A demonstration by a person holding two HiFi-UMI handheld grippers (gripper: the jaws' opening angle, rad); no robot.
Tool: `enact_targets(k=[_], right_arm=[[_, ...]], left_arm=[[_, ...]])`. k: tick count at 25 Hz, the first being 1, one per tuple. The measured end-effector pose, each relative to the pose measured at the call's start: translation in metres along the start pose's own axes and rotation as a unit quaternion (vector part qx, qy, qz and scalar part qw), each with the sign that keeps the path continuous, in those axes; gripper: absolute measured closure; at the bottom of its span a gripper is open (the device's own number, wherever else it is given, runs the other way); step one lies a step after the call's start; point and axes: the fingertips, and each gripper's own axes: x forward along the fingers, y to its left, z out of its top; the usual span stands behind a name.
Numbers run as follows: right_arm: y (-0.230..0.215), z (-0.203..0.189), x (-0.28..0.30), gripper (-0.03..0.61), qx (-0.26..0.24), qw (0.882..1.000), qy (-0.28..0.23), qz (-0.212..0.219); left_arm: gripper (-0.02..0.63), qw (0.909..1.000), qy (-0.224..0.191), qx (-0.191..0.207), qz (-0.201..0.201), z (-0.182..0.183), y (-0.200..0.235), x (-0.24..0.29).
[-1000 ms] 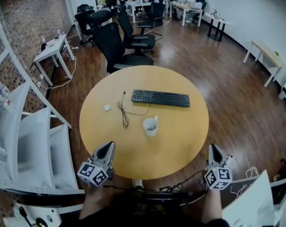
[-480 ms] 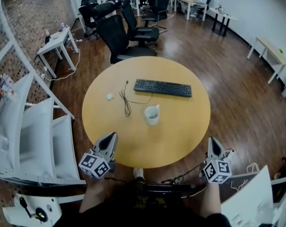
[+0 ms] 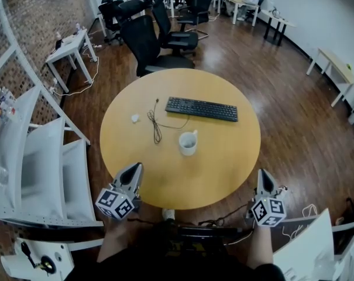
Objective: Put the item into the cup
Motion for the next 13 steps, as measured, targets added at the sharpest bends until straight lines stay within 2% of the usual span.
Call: enact_targets(k=[13], right_arm=[[-0.001, -0.004, 0.018, 0.571, 0.001, 1.000, 0.002, 0.011]], left_arm=[[0.614, 0.9999, -0.006, 0.008, 0.001, 0.008, 0.008, 0.012]])
